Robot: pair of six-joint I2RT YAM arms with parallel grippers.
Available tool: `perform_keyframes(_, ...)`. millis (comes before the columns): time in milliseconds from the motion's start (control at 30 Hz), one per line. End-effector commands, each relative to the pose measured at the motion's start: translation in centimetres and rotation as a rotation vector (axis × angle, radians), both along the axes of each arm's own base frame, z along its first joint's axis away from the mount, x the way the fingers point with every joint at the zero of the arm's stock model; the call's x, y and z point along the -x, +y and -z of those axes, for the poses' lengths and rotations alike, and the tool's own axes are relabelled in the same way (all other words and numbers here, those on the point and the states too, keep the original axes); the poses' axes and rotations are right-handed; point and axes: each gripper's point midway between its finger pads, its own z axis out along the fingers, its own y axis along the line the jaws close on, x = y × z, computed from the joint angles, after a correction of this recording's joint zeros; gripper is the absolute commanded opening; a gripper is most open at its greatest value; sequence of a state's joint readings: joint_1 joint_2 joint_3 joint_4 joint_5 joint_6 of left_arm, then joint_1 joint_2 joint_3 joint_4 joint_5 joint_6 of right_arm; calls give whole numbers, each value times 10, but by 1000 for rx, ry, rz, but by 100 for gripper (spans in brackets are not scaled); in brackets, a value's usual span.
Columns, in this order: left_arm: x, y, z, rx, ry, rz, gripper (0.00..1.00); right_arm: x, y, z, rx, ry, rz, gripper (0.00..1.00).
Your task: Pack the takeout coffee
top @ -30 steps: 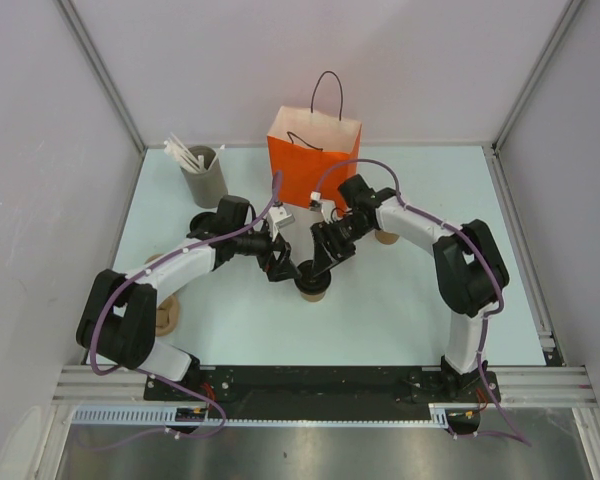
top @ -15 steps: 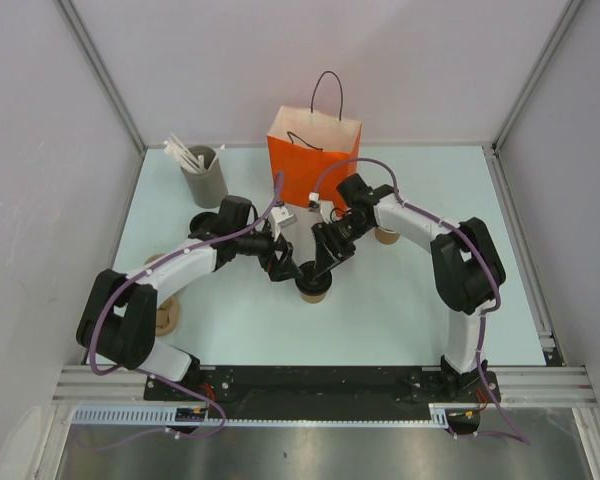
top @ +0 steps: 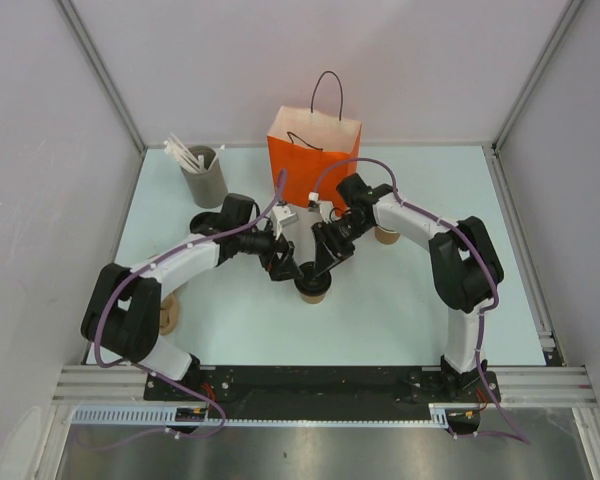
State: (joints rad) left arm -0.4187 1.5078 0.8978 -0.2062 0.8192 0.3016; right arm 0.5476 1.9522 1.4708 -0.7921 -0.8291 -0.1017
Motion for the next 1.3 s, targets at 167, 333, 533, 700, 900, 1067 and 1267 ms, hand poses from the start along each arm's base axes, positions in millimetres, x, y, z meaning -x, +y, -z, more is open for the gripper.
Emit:
perform_keyframes(167, -5, 17, -19, 133, 87, 20, 99, 2, -5, 17, 67, -7, -17, 51)
perform_keyframes(333, -5, 23, -17, 140, 124, 16, 99, 2, -5, 19, 74, -9, -15, 51)
perform_keyframes(533, -3, 20, -3, 133, 235, 26, 99, 1, -5, 20, 78, -17, -14, 51)
perform_keyframes(700, -1, 18, 3, 139, 290, 36, 99, 0, -6, 21, 81, -21, -13, 51)
perform_keyframes(900, 0, 13, 4, 153, 321, 47, 98, 2, -4, 21, 83, -26, -20, 51)
perform_keyframes(1067, 1, 10, 3, 164, 341, 55, 98, 3, -3, 21, 87, -33, -27, 51)
perform_keyframes(1267, 1, 9, 10, 142, 359, 46, 94, 3, -3, 22, 92, -37, -28, 51)
